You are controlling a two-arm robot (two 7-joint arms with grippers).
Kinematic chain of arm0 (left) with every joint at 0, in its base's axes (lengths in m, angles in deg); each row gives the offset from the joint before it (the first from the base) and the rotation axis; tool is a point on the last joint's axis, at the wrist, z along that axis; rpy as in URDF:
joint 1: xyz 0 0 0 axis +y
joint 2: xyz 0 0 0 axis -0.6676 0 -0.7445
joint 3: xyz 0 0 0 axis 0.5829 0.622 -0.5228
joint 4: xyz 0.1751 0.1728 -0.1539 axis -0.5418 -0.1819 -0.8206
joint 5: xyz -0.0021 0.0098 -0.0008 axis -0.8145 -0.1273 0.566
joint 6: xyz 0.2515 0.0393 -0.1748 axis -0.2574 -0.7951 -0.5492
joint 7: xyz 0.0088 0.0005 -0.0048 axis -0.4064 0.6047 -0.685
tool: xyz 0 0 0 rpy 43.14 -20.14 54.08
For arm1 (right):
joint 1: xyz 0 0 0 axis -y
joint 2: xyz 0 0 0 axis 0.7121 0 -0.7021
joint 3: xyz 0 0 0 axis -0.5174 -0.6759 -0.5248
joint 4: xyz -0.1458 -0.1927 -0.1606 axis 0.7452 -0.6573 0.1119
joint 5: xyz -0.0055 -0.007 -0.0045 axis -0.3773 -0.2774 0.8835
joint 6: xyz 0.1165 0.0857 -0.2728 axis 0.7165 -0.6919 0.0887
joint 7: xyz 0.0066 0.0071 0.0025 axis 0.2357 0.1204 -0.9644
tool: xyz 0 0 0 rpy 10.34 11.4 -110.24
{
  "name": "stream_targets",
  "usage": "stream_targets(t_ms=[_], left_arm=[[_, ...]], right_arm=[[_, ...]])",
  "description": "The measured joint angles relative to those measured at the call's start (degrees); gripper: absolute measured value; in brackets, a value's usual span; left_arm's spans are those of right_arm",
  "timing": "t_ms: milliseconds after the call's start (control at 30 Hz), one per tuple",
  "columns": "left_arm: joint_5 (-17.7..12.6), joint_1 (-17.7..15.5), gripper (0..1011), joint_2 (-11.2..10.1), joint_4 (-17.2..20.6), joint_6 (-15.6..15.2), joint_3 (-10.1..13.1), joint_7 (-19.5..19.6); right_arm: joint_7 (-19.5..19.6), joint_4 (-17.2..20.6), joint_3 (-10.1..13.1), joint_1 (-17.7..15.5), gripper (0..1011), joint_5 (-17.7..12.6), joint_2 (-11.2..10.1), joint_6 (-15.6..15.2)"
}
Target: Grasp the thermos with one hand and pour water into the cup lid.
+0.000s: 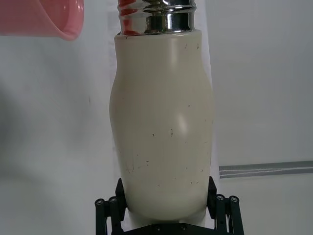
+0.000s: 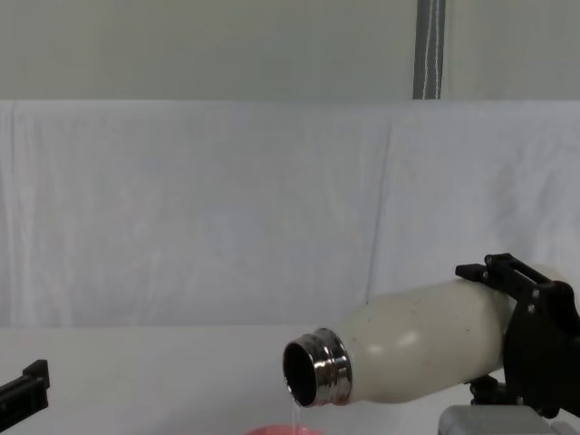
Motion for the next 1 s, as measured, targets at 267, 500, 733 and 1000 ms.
stream_targets(t_ms=[267, 500, 733, 1000], left_arm=[[0.00, 0.00, 1001, 0.00, 0.00, 0.00, 0.00, 0.00], [0.00, 0.00, 1001, 0.00, 0.00, 0.00, 0.00, 0.00], [0.00, 0.00, 1001, 0.00, 0.00, 0.00, 0.00, 0.00], [0.00, 0.00, 1001, 0.00, 0.00, 0.00, 0.00, 0.00]], right_arm=[[0.04, 0.00, -0.02, -0.21, 951, 0.08, -0.02, -0.09], [0.08, 0.04, 0.00, -0.32, 951, 0.07, 0.00, -0.10], [0.12, 0.04, 0.11, -0.46, 951, -0.31, 0.17, -0.04], [-0.19, 0.59, 0.86, -0.84, 951, -2.54, 0.63, 0.79]])
